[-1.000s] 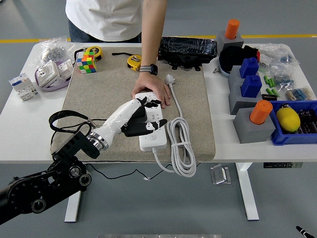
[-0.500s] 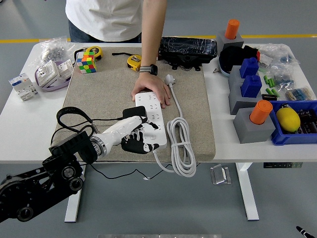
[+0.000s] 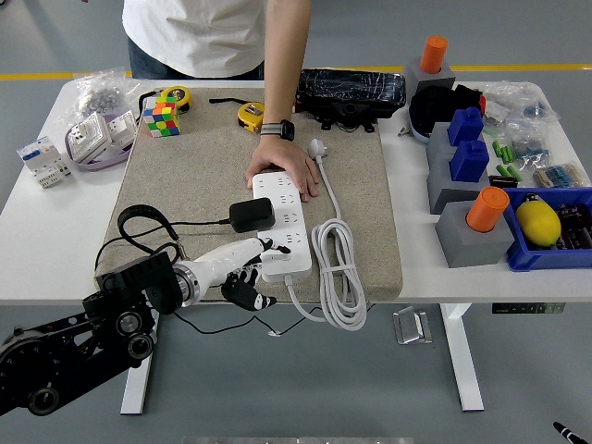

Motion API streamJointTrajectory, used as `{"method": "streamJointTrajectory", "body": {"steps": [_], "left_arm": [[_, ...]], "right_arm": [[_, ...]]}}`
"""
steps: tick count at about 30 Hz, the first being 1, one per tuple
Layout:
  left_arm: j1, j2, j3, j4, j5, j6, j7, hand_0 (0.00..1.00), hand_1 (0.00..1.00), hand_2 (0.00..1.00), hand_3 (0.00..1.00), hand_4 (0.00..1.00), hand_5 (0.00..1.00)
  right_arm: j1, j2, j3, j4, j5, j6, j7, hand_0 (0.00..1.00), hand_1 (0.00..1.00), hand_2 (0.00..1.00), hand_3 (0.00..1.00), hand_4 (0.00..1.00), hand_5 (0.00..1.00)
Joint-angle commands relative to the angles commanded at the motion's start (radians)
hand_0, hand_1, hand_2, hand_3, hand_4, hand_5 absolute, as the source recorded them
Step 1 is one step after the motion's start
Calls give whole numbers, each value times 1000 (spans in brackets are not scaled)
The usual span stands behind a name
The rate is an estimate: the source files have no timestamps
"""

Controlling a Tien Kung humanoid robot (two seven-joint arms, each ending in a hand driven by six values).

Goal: Put the plug near the board,insert it into the board,press the button,pull the plug out

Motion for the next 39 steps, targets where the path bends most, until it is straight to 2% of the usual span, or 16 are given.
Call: {"method": "streamJointTrajectory", "body": {"steps": [10,21,26,27,30,32,33,38,39], "left_arm": [[-13,-14,18,52,8,2,5,76,96,155,867,772,2],[-12,-14,29,61,-12,-18,20,75,95,155,841,773,2],[-9,-14,21,57,-22,-10,5,75,95,155,841,773,2],[-8,-13,17,57,-31,-4,-6,77,98,160,820,607,2],[-6,-12,7,55,-53,5,-26,77,98,160,820,607,2],[-3,-11,3,62,-67,47,-84,77,98,160,820,607,2],[-1,-11,2,66,-80,79,-120,126,103,258,651,795,151],[0,-12,2,89,-152,230,-273,126,103,258,651,795,151],[0,-12,4,92,-161,250,-291,163,123,273,575,785,191]], "right_arm": [[0,-1,-2,2,0,1,0,624,668,640,571,978,585],[-1,-1,-1,2,0,0,0,625,668,640,572,978,586],[-1,-1,0,2,0,0,0,625,668,640,572,978,586],[-1,-1,0,2,0,0,1,624,668,640,572,978,586],[-1,0,-2,2,0,0,0,624,668,640,572,978,586],[-1,0,-1,2,0,0,1,624,668,640,572,978,586],[-1,0,-1,2,0,0,1,624,668,640,572,978,586],[-1,0,-4,1,0,0,1,624,668,640,572,978,586],[-1,0,-4,1,0,0,1,624,668,640,572,978,585]]}}
